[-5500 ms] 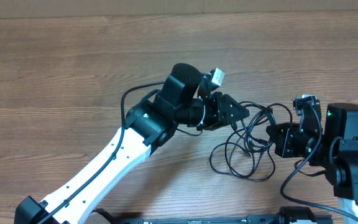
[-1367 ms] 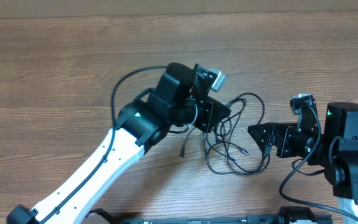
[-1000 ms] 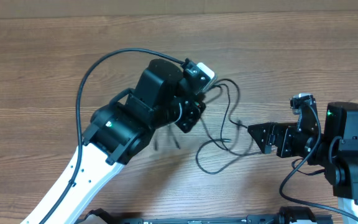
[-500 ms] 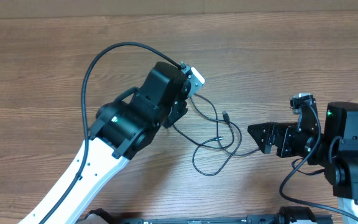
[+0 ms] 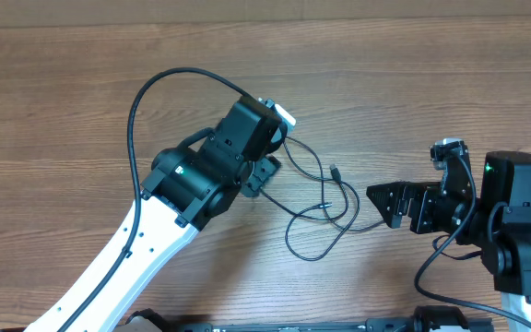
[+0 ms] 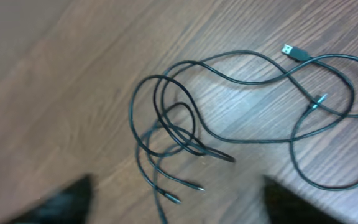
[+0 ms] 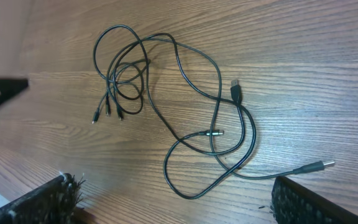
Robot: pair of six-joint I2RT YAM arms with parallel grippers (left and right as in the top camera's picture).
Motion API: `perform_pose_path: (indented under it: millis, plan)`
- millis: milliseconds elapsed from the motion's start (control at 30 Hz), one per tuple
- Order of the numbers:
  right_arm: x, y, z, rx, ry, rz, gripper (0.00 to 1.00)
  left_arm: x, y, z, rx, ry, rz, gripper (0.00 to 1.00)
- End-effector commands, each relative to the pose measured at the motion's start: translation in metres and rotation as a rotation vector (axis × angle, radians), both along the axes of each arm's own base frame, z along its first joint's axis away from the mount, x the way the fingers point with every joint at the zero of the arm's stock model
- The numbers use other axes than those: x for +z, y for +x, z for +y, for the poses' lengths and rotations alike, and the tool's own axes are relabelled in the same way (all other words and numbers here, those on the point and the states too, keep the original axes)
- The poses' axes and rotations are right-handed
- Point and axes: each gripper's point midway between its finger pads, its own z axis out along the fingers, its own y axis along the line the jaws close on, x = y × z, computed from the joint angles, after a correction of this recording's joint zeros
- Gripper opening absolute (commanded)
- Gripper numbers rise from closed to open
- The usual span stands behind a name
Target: Untangle cables
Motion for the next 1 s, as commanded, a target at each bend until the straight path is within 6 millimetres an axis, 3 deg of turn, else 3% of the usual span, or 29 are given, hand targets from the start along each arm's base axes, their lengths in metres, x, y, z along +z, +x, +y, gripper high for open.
perform_pose_path:
  millis: [0,167,367,967]
  plan:
    - [-0.005,0.001,-0.002,-0.004,-0.01,0.017,1.0,-0.002,-0.006,-0.006,0.079,-0.103,0.069,1.0]
    - [-0.009,0.003,-0.002,-0.004,-0.01,0.037,1.0,-0.006,-0.011,-0.001,0.191,-0.149,0.112,0.99]
    - [-0.019,0.005,-0.002,-0.003,-0.009,0.092,1.0,-0.007,-0.001,0.017,0.442,-0.279,0.142,0.99]
    - [-0.023,0.011,-0.001,-0.001,-0.004,0.103,1.0,-0.013,0.007,0.054,0.652,-0.347,0.198,1.0]
